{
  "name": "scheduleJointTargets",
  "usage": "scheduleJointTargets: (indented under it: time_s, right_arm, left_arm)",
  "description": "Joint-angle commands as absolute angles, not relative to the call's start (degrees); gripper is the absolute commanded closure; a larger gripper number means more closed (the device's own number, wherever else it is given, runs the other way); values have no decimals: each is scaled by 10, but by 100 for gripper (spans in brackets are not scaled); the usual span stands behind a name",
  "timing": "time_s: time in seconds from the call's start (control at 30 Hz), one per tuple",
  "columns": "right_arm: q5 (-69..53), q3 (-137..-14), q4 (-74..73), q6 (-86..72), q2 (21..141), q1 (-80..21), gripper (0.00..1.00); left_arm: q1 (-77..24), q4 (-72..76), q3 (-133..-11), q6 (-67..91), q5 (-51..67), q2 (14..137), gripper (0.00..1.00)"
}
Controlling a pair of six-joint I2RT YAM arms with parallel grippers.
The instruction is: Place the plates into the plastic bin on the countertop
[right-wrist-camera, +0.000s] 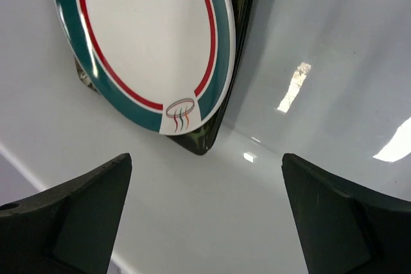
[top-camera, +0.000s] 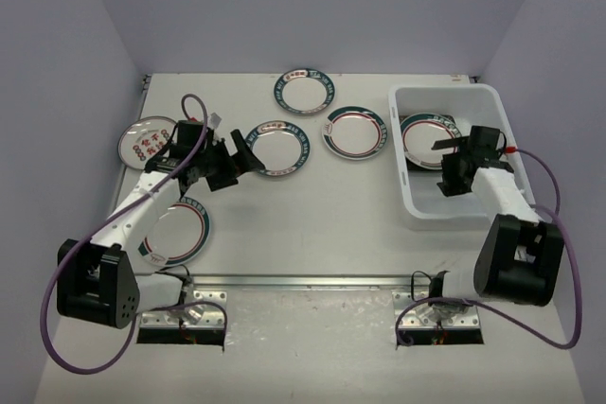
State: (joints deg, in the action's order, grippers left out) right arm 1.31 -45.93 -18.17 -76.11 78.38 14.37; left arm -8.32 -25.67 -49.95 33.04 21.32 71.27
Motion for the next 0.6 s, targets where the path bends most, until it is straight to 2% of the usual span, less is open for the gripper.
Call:
scheduleJointTargets:
  time_s: [0.0,0.07,0.23,0.33,0.47,0.57]
  right_arm:
    - [-72,-474,-197,-687,694,141,1]
    - [-114,-480,-189,-651,661,133,1]
    - [-126,-503,-201,-567,566,66,1]
    - [-178,-484,-154,-548,533,63,1]
    - [-413,-467,-31,-521,524,60,1]
    - [-509,-459,40,-526,527,57,1]
  left_arm:
    - [-61,-232,-543,341,153,755,0]
    - [-53,-206,-547,346,152,781,0]
    - [-39,-120,-546,356,172,862,0]
    - [-35,-77,-556,350,178,924,0]
    - [-29,-24,-581,331,177,1010,6]
    - [-28,-12,-620,314,196,1064,17]
